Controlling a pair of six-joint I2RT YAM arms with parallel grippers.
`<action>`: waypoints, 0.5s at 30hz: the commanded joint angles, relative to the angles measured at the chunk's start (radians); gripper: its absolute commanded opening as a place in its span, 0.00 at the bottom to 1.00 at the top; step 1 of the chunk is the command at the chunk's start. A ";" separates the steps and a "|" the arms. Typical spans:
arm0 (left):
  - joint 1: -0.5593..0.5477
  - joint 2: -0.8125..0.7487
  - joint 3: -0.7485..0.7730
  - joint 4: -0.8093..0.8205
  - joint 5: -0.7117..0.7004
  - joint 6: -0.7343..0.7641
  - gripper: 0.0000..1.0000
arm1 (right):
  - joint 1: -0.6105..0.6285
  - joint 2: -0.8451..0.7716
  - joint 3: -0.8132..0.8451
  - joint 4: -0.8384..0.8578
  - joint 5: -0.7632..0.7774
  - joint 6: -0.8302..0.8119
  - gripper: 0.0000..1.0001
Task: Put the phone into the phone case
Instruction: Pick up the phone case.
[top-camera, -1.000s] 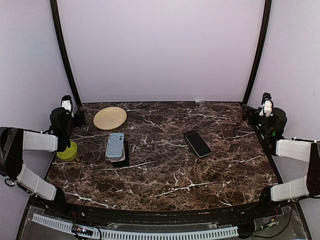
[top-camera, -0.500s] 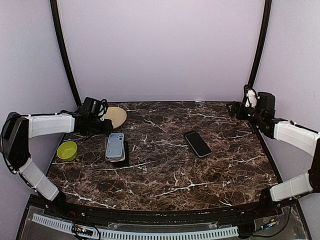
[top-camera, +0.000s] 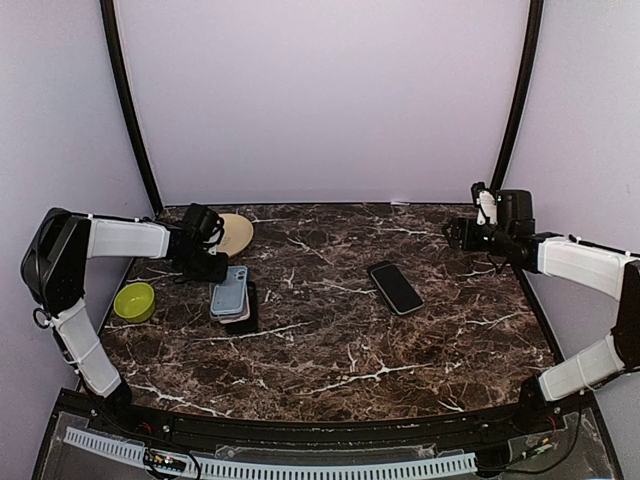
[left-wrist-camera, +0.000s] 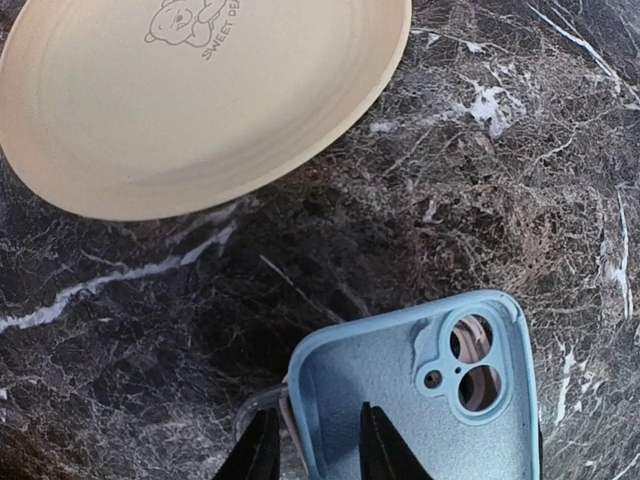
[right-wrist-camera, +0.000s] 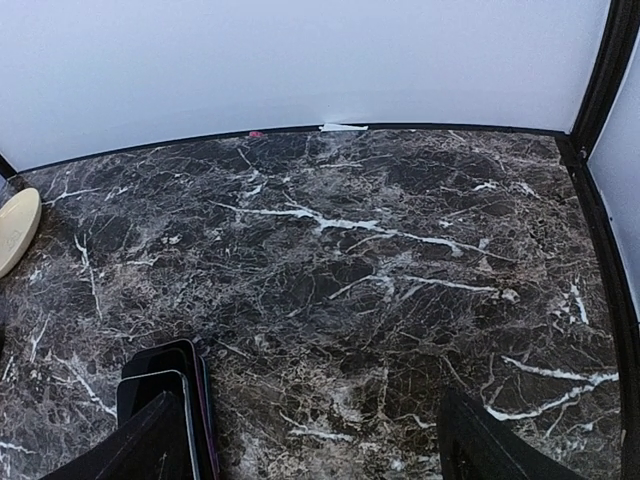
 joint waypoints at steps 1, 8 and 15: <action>-0.006 0.017 0.023 -0.037 0.006 -0.027 0.28 | 0.009 0.003 0.011 0.008 0.023 -0.010 0.88; -0.006 -0.017 0.013 -0.033 0.039 -0.057 0.00 | 0.012 -0.014 0.018 -0.006 0.026 -0.013 0.88; -0.056 -0.161 -0.067 0.060 -0.037 -0.083 0.00 | 0.067 -0.022 0.076 -0.064 0.044 -0.028 0.88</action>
